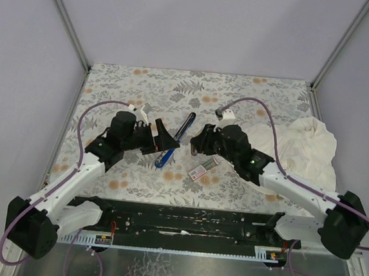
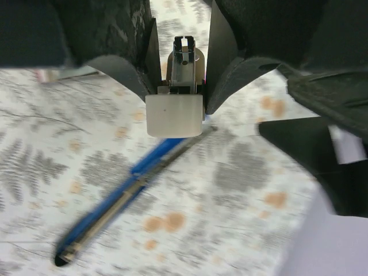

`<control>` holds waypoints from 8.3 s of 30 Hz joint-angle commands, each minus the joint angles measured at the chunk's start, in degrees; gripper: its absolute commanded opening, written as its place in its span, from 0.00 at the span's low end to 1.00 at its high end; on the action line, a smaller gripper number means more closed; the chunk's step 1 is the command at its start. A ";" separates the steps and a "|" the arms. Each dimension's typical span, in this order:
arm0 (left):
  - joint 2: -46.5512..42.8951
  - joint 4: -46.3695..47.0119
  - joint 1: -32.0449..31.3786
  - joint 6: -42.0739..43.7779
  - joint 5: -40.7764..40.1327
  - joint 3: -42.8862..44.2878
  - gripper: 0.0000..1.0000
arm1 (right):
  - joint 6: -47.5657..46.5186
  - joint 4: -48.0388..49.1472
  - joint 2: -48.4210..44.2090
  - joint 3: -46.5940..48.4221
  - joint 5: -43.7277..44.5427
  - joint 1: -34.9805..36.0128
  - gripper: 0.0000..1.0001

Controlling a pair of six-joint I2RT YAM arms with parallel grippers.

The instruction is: Load the staples into the stapler

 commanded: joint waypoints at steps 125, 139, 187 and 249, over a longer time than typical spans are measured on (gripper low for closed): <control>58.60 -7.87 -26.30 27.45 -25.02 31.86 0.03 | -2.46 -21.47 -10.26 -9.47 0.68 -17.58 0.77; 46.75 -1.51 -25.43 24.54 -21.19 25.91 0.00 | 0.56 -20.45 -13.61 -11.94 -0.86 -17.58 0.78; 47.73 3.28 -24.91 24.99 -21.58 20.13 0.12 | 2.56 -8.32 -5.74 -19.12 -9.55 -17.60 0.80; 37.95 31.78 -16.75 1.35 8.87 0.14 0.00 | 13.83 36.17 -5.68 -36.90 -30.65 -18.03 0.74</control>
